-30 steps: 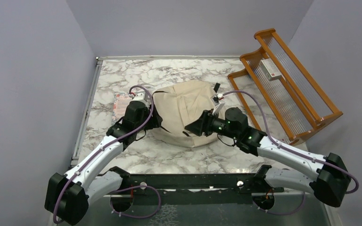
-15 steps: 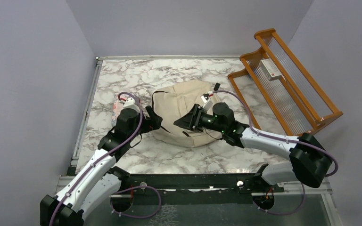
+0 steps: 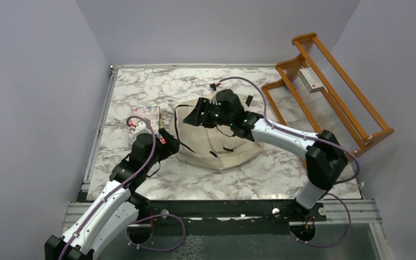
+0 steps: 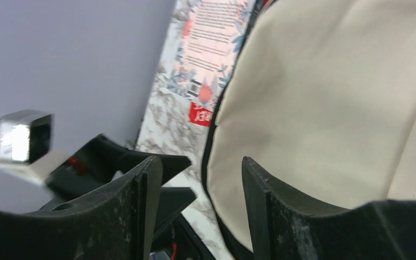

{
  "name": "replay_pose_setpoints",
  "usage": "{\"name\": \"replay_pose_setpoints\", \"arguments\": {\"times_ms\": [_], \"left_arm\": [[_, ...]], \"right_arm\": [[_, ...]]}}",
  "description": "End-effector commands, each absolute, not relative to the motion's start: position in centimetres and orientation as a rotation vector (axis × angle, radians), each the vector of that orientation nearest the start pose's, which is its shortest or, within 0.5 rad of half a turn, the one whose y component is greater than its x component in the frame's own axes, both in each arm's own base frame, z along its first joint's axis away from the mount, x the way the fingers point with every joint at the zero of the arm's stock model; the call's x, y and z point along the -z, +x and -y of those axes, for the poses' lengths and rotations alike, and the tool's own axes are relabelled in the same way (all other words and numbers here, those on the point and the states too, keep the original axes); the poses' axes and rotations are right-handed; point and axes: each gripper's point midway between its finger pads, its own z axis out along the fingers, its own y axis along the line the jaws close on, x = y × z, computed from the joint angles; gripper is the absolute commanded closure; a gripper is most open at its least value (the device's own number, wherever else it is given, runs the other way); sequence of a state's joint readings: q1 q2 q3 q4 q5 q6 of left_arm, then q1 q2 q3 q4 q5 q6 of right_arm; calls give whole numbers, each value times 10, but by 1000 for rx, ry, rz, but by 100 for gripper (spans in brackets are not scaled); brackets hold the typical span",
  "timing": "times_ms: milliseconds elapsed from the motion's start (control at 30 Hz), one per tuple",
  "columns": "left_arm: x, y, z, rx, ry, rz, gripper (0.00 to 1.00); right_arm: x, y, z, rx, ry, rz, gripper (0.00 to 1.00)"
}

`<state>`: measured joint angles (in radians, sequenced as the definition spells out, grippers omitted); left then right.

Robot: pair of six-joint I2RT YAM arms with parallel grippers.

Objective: Pack the student bag
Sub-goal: Unzip the student bag at the center of the board.

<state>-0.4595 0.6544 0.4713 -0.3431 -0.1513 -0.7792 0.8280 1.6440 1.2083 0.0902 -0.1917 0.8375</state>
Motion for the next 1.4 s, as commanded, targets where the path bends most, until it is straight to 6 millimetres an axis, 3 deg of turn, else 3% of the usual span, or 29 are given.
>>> {"name": "replay_pose_setpoints", "arguments": {"times_ms": [0, 267, 667, 733, 867, 1100, 1200, 1367], "left_arm": [[-131, 231, 102, 531, -560, -2081, 21], [-126, 221, 91, 501, -636, -2077, 23], [-118, 218, 92, 508, -644, -2098, 23], [-118, 218, 93, 510, -640, -2100, 23], [-118, 217, 93, 515, -634, -2101, 24], [-118, 216, 96, 531, -624, -2104, 24], [-121, 218, 97, 536, -611, -2096, 23], [-132, 225, 108, 598, -574, -2071, 16]], "right_arm": [[-172, 299, -421, -1114, -237, -2303, 38], [-154, 312, -447, -1120, -313, -2349, 35], [-133, 309, -467, -1179, -424, -2387, 35], [-127, 310, -468, -1164, -433, -2407, 39], [-125, 311, -469, -1161, -435, -2400, 60], [-157, 314, -461, -1152, -421, -2299, 93], [-168, 316, -454, -1127, -410, -2277, 99], [-180, 317, -440, -1125, -370, -2263, 99]]}}
